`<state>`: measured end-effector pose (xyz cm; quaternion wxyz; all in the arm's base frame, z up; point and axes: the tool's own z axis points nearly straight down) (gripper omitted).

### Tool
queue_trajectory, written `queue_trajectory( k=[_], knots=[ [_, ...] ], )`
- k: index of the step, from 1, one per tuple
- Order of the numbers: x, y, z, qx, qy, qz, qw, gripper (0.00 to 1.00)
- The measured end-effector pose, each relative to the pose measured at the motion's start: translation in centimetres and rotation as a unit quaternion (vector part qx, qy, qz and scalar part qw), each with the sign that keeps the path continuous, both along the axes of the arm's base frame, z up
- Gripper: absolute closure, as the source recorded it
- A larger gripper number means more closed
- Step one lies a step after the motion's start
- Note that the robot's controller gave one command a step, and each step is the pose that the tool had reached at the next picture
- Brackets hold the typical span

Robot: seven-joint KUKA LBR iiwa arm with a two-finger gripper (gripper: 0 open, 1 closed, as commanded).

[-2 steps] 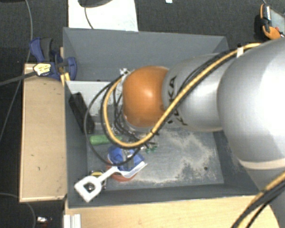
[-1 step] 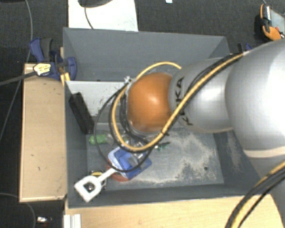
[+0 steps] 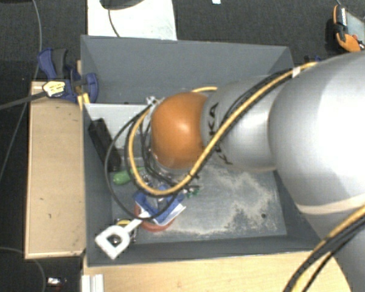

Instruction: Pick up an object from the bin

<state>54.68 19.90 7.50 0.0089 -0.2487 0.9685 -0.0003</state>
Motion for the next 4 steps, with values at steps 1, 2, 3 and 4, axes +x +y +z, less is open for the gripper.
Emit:
queue_trajectory(
  k=[1,2,3,4],
  knots=[
    [0.0,0.0,0.0,0.000,0.0000,0.000,1.0000,1.00],
    [-0.2,-0.1,2.5,-0.001,0.0020,-0.001,1.0000,1.00],
    [-0.2,0.0,5.8,0.000,0.0025,-0.001,1.0000,1.00],
    [-0.2,0.1,9.5,0.001,0.0015,-0.001,1.0000,1.00]
  ],
)
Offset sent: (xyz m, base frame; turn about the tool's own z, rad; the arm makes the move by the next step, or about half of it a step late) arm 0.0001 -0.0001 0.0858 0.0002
